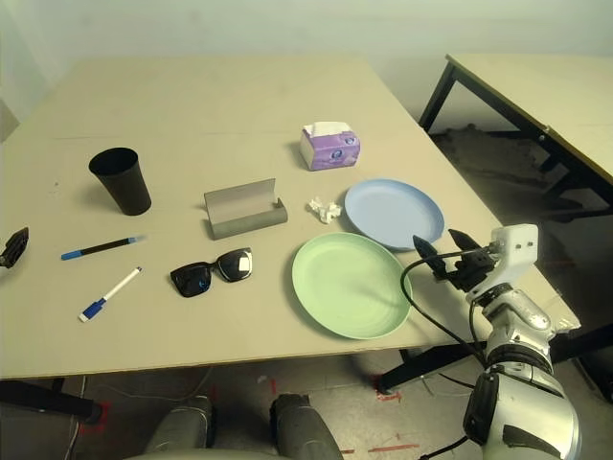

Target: Organize and tidy the items on the table.

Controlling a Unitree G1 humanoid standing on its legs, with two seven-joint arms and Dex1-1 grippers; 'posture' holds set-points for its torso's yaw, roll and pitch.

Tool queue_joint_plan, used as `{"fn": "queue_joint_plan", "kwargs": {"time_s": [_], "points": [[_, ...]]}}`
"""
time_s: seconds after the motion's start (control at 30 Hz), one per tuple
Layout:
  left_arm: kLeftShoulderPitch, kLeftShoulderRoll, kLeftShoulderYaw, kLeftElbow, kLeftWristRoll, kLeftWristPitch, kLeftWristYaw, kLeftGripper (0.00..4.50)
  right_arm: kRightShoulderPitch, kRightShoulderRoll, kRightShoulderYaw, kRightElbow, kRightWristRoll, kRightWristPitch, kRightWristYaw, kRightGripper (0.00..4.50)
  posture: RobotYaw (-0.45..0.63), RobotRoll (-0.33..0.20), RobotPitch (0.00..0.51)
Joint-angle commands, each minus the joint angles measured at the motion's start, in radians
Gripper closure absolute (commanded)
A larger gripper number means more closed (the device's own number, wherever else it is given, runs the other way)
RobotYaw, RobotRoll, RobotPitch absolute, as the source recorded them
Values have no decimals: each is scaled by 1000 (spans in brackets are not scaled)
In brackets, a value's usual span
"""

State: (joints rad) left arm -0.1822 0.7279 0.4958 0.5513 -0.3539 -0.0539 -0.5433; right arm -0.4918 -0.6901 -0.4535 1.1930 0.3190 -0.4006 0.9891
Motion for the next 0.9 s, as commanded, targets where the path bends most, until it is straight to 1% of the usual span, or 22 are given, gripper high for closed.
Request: {"fn": "queue_joint_plan", "kwargs": {"time_s": [0.03, 0.07, 0.2, 0.33, 0.57, 0.73, 0.9], "points": [[6, -1, -14, -26, 15, 20, 4, 22, 22, 5, -13, -13, 19, -2, 5, 0, 61, 0, 107], [10, -6, -15, -40, 15, 24, 9, 22, 25, 3, -16, -11, 21, -1, 1, 0, 61, 0, 101], [17, -13, -17, -76, 14, 43, 23, 22, 17, 11, -9, -14, 23, 2, -5, 0, 59, 0, 115], [23, -20, -17, -88, 15, 51, 29, 22, 10, 20, 4, -26, 18, 2, 4, 0, 57, 0, 118], [50, -29, -2, -106, 6, 51, 30, 22, 22, -6, -2, -35, 24, 12, 22, 0, 54, 0, 124], [45, -41, 5, -98, -5, 37, 33, 22, 22, -22, -6, -49, 28, 18, 34, 0, 37, 0, 111], [12, -69, -2, -84, -11, 17, 30, 22, 25, -37, -5, -76, 37, 26, 58, 0, 16, 0, 96]]}}
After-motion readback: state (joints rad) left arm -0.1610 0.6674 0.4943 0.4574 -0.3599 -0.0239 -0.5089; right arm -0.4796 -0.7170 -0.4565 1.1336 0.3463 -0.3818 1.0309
